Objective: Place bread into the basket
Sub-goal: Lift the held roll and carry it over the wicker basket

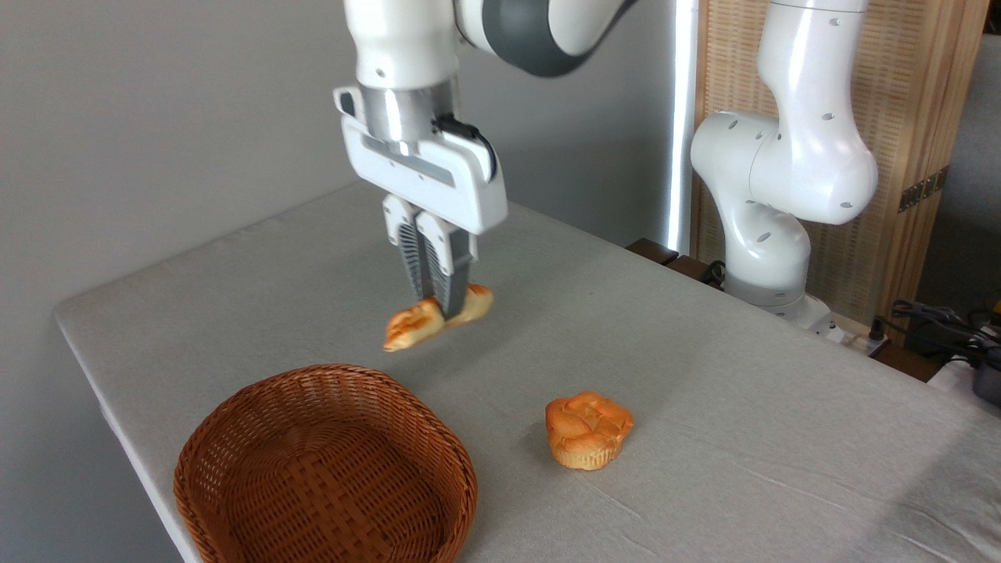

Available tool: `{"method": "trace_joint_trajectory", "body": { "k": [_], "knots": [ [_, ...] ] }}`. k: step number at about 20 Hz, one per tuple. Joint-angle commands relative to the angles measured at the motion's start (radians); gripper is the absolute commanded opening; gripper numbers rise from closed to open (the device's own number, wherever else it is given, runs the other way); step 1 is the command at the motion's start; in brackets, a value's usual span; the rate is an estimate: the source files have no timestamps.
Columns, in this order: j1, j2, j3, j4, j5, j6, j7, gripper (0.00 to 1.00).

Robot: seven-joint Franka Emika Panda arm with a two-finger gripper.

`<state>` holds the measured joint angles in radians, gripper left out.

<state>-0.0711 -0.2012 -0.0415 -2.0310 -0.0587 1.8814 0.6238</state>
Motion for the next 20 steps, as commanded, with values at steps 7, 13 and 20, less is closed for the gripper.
{"method": "trace_joint_trajectory", "body": {
  "k": [7,13,20],
  "knots": [
    [-0.022,0.443,-0.015,0.503,0.092,-0.009,0.019,0.28],
    [-0.027,0.474,-0.035,0.503,0.191,0.059,0.008,1.00],
    [-0.027,0.474,-0.047,0.503,0.191,0.058,-0.001,1.00]
  ]
}}
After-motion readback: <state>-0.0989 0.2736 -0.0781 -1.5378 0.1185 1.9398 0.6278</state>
